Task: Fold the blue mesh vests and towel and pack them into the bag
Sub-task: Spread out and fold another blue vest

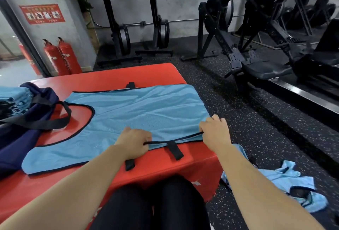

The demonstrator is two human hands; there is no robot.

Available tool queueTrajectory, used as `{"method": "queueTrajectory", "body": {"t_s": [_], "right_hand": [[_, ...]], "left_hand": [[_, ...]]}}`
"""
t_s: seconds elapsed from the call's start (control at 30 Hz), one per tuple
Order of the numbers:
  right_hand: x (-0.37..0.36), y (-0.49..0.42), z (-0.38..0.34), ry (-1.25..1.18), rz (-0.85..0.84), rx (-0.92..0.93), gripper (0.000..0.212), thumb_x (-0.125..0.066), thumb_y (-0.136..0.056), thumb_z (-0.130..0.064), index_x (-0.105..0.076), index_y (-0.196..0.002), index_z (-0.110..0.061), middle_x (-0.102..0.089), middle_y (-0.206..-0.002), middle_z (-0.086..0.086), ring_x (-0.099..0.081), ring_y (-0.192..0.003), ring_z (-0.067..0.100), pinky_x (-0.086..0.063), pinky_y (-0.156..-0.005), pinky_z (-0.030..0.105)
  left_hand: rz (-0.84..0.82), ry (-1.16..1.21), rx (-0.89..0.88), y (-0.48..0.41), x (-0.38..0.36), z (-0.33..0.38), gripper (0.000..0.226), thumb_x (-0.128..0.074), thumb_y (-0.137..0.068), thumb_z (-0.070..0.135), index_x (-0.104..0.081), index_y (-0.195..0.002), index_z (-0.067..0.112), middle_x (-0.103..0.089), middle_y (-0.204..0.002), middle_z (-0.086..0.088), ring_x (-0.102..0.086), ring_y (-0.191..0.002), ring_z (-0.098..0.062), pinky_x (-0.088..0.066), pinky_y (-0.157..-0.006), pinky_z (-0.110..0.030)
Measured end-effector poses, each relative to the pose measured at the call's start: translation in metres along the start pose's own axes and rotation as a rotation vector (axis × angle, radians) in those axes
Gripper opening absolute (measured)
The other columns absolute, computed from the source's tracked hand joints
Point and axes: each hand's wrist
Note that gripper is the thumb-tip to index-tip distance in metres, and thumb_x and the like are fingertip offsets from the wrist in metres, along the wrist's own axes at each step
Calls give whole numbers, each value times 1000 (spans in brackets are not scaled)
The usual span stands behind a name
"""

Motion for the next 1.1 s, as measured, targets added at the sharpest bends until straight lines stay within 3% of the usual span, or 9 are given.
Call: {"method": "queueTrajectory", "body": {"t_s": [0.13,0.37,0.53,0.8,0.87,0.97,1.03,1.1], "right_hand": [[1,-3,6,-51,-87,2,25,-51,-93,-19,-61,-112,-32,-59,-119,-3,-42,-116,22,-31,-93,35],[11,8,7,20,-219,16,28,-49,-90,-18,-58,-116,-27,-55,-123,2,-43,-118,23,-29,-102,40],[22,29,8,70,-288,27,32,-51,-87,-23,-55,-119,-26,-49,-127,5,-42,-121,24,-26,-107,43],[31,50,7,218,-311,8,30,-45,-89,-22,-59,-116,-25,-55,-121,1,-41,-119,23,-23,-105,45],[34,54,9,231,-343,-11,30,-46,-88,-24,-59,-115,-24,-56,-121,0,-41,-119,22,-23,-105,45],[42,53,7,172,-342,-38,19,-44,-87,-25,-57,-99,-24,-60,-115,0,-42,-116,22,-23,-105,44],[49,48,2,110,-237,-57,10,-43,-89,-26,-52,-85,-22,-64,-104,-1,-45,-107,21,-26,-101,41],[54,41,-8,54,-151,-43,16,-42,-93,-29,-51,-83,-20,-65,-99,0,-47,-99,21,-30,-95,38]], "left_hand": [[-72,232,146,1,-4,-3,9,-62,-85,39,-57,-91,35,-60,-94,16,-58,-97,-13,-43,-88,-32],[-267,310,134,9,2,6,15,-68,-78,30,-54,-78,33,-56,-79,13,-55,-76,-9,-52,-79,-30],[-306,283,130,21,4,18,23,-74,-75,39,-57,-87,31,-59,-89,11,-60,-86,-14,-52,-79,-30],[-280,252,104,35,4,33,7,-64,-79,31,-62,-86,32,-62,-90,15,-62,-92,-12,-50,-81,-28],[-284,302,104,36,2,36,6,-62,-77,32,-63,-78,26,-60,-78,14,-60,-82,-11,-50,-75,-29],[-304,416,146,31,7,40,28,-54,-74,43,-56,-61,18,-58,-67,4,-56,-69,-19,-49,-71,-33],[-246,425,165,25,12,43,29,-52,-84,45,-61,-67,23,-66,-80,5,-61,-79,-19,-51,-76,-34],[-150,270,136,21,17,47,17,-50,-94,39,-63,-88,30,-66,-100,8,-59,-91,-16,-47,-78,-32]]}}
Point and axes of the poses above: each hand's wrist, its own y-axis away from the middle knuckle, its own x-axis out of the back of the hand, z = x × y
